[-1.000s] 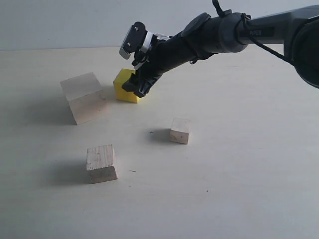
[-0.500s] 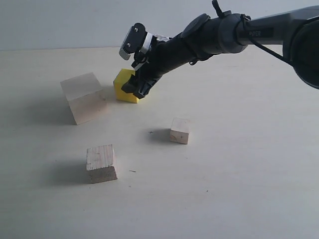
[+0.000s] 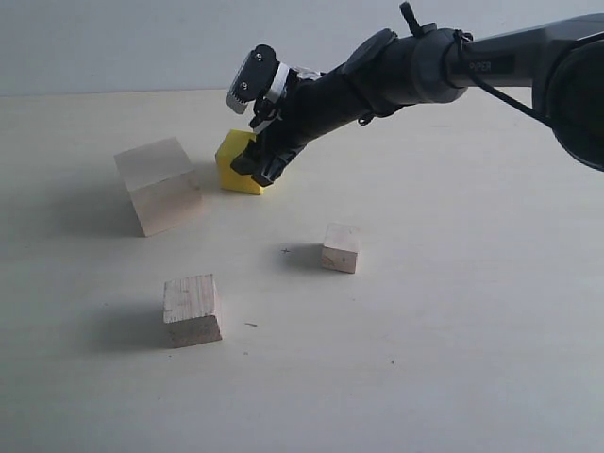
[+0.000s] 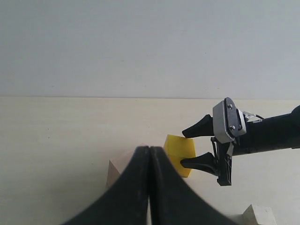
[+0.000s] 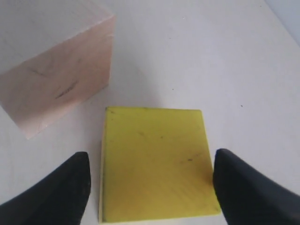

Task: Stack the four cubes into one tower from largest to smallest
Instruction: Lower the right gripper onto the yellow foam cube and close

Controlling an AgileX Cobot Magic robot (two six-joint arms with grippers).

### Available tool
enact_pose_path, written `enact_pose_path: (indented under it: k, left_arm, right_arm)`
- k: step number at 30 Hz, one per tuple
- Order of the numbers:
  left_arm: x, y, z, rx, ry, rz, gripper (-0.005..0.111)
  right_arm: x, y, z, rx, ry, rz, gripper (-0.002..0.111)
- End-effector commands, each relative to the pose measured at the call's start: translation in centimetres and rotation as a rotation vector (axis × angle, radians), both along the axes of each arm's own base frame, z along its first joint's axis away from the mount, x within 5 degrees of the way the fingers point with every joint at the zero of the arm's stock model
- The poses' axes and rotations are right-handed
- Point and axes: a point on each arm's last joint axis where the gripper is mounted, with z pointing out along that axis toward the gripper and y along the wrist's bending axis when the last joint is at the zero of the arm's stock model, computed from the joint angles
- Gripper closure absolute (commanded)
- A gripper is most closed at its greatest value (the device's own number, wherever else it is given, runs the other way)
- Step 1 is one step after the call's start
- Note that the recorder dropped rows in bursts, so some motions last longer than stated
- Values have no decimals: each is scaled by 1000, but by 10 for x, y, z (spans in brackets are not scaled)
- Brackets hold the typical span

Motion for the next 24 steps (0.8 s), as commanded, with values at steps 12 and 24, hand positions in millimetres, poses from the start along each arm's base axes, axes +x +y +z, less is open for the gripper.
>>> enact_pose_path:
  k: [12,24]
  left_arm:
    - [1,-1,-1,-3,-2,-4,107]
    - [1,-1,-1,-7,-1,-4,107]
  right_arm:
    - [-4,-5,8,-86,21,24,108]
    - [-12,-6,35,-69,57,40,52]
